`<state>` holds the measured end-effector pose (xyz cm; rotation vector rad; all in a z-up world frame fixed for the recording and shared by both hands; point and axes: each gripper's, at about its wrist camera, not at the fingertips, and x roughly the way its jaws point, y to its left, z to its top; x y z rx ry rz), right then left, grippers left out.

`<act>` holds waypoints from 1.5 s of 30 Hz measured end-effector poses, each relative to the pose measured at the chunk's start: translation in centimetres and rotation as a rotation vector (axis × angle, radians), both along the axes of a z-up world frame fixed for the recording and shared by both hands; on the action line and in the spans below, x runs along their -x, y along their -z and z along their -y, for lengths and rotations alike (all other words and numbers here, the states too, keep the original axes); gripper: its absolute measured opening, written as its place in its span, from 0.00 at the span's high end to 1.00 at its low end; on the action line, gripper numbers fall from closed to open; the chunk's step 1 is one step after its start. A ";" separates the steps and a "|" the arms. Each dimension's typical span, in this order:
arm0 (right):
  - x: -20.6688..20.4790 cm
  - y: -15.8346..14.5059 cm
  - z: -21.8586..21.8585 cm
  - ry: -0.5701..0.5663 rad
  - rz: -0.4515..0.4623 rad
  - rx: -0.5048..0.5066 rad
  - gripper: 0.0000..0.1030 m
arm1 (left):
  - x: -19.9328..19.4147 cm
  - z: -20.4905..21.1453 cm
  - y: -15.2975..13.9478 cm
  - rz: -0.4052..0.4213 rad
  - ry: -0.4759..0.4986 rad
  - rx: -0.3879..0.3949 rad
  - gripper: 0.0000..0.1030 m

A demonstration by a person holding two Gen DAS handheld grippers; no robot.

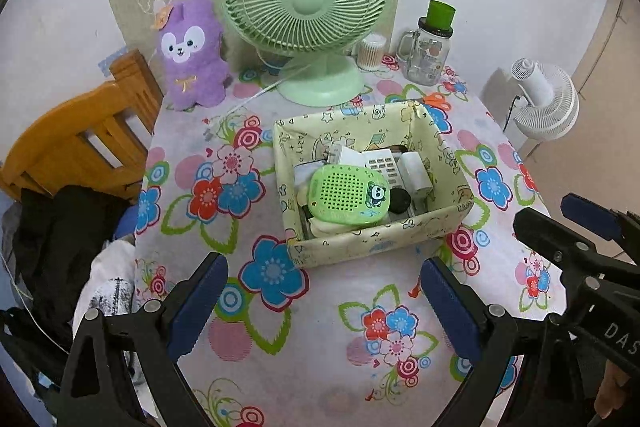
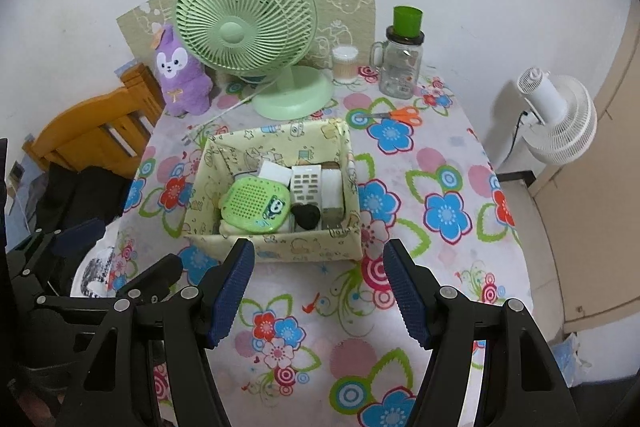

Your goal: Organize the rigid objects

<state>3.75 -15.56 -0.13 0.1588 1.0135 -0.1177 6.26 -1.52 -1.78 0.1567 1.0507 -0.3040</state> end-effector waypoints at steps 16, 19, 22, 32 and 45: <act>2.1 -1.6 0.4 -0.083 0.038 0.000 0.32 | 2.5 0.0 -3.0 0.024 -0.096 0.001 0.05; 2.8 -2.7 0.7 -0.081 0.052 0.010 0.32 | 3.3 0.3 -4.1 0.041 -0.104 0.002 0.05; 3.6 -3.8 0.8 -0.077 0.074 0.045 0.32 | 4.2 0.4 -5.2 0.058 -0.102 0.022 0.05; 6.0 -5.8 1.9 -0.078 0.110 0.022 0.32 | 6.6 1.2 -7.6 0.110 -0.087 0.026 0.04; 8.9 -7.4 1.7 -0.045 0.161 0.035 0.21 | 8.8 0.3 -8.7 0.147 -0.095 0.028 0.00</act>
